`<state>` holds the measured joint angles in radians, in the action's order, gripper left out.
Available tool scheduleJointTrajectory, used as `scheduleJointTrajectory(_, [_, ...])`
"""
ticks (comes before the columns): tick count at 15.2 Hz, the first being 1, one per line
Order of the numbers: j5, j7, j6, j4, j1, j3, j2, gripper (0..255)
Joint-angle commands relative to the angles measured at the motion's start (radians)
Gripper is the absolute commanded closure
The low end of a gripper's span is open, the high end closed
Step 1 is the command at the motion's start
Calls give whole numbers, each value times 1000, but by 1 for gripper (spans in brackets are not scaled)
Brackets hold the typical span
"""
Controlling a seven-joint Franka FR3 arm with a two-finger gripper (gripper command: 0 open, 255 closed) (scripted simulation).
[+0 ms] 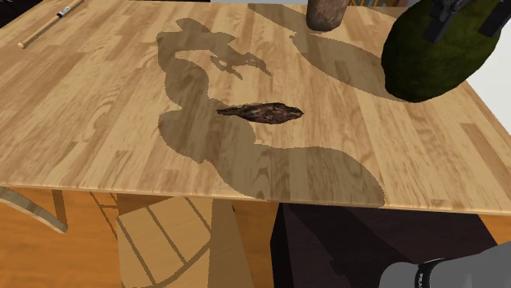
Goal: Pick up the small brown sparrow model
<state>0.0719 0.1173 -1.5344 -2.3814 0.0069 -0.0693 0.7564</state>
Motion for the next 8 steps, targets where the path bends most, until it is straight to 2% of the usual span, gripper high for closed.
scheduleJointTrajectory(1, [0, 0, 0, 0, 0, 0, 0, 0])
scheduleJointTrajectory(8, [-18, 162, -176, 35, 88, -48, -235, 0])
